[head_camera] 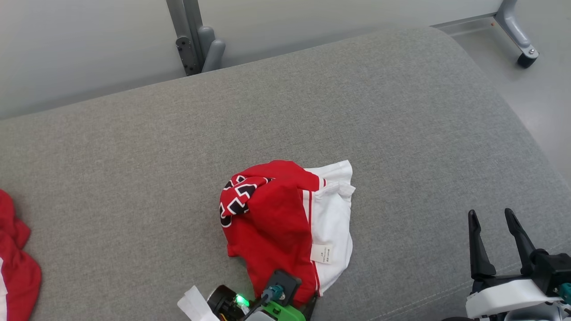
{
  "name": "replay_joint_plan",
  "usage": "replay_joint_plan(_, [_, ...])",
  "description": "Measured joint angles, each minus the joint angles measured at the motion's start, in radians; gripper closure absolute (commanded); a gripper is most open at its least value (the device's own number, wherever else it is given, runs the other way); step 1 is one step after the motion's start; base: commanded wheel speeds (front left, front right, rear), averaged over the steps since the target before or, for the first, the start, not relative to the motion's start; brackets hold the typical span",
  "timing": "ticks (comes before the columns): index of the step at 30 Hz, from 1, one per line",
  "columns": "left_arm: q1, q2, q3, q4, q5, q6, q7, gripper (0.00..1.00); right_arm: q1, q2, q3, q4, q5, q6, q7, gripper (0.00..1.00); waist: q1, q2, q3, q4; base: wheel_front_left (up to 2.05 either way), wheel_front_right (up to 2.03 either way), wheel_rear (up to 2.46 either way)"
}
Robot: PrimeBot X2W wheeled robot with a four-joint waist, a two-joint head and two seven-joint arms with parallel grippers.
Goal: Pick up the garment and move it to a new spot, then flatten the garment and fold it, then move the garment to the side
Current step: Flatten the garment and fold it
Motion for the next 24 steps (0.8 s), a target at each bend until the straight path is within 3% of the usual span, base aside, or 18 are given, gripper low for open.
replay_joint_plan(1, [-0.004,-0.001,0.0,0.015,0.0,0.001,-0.003,0.65,-0.001,0.001,0.0,0.001,0.002,0.0,0.0,0.0,0.0,0.0,0.001,0.001,0.0,0.0,0.0])
replay_joint_plan(2, [-0.007,-0.002,0.001,0.025,-0.002,0.001,-0.01,1.0,-0.002,0.002,0.001,0.002,0.003,0.0,0.0,0.0,0.0,0.0,0.001,0.002,0.0,0.0,0.0])
replay_joint_plan(7, [-0.01,-0.007,0.032,0.006,-0.083,-0.029,-0.031,1.0,-0.006,0.006,0.0,0.003,0.005,0.0,0.0,0.0,0.0,0.0,-0.002,0.012,0.0,0.0,0.0])
replay_joint_plan(13, [-0.02,-0.011,0.082,-0.25,-0.21,-0.065,0.025,1.0,-0.002,0.007,-0.012,0.003,0.008,0.0,0.0,0.0,0.0,0.0,-0.009,0.036,0.0,0.0,0.0])
replay_joint_plan(18, [-0.071,-0.001,0.189,-0.454,-0.331,-0.058,0.1,1.0,-0.001,0.01,-0.001,0.006,0.01,0.0,0.0,0.0,0.0,0.0,-0.018,0.054,0.0,0.0,0.0])
replay_joint_plan(24, [-0.191,0.015,0.297,-0.528,-0.398,-0.039,0.146,1.0,-0.009,0.013,0.017,0.014,0.012,0.0,0.0,0.0,0.0,0.0,-0.026,0.051,0.0,0.0,0.0])
